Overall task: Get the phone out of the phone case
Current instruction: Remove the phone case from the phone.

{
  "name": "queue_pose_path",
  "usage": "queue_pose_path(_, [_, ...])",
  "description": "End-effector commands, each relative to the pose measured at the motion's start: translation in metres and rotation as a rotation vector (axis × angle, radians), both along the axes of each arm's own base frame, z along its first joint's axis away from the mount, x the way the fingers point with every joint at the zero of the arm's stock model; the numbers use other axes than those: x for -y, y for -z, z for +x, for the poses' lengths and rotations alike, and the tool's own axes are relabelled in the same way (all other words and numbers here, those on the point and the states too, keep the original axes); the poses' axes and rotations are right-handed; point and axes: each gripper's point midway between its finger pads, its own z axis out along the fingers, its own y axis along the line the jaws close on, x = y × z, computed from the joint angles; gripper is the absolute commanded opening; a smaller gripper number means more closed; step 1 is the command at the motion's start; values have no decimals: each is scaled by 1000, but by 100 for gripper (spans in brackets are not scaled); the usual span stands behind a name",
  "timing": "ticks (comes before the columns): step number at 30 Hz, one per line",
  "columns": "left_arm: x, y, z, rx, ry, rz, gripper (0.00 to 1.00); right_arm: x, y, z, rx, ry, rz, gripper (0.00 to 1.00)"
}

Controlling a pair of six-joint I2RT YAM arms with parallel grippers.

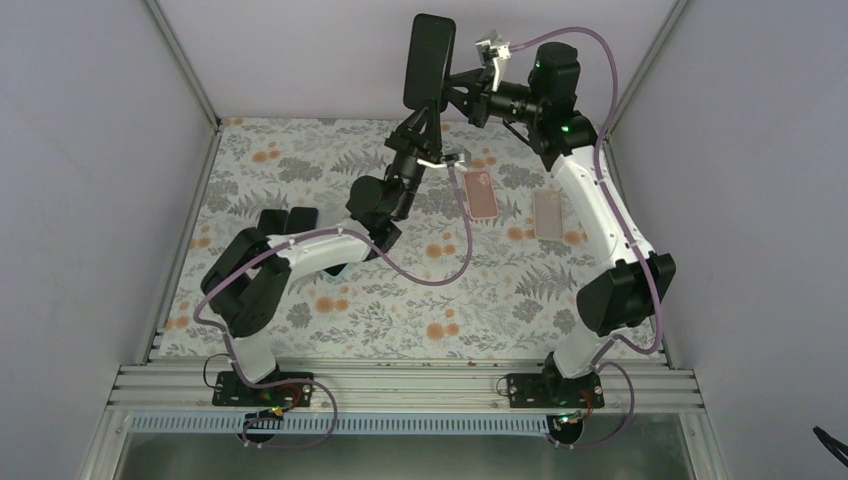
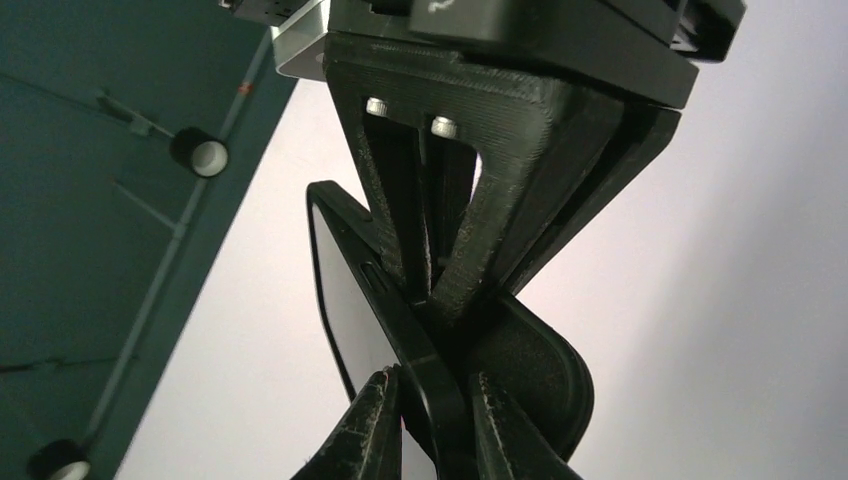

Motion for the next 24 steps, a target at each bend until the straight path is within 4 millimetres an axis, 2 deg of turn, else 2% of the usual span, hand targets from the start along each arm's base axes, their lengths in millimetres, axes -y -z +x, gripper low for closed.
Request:
queue_pose_path(1, [-92,-92,-40,135,-62,-271,2,12,30,-5,4,9,-147,3])
queue_pose_path(4, [-88,-80,-49,84,-31,-216,2,32,42,26,29,155,-253,3])
queue_pose_path(6, [-83,-64,-59,85,-34,-138,2,51,49,48,43,267,-327,3])
queue_pose_path(10, [-90,-45,-69,47,-38,-95,2,80,60,77,74,429,-505,3])
queue_pose_path(16, [-103,-36,-66,-77,-24,-152,2,107,74,92,105,552,-668,3])
queue_pose_path(21, [-99,-25,-53,-225,18,-202,2,122,78,97,168,634,-755,3])
queue_pose_path(24, [-99,-29,-49,-289,49,-257,2,133,79,100,219,692,-809,3])
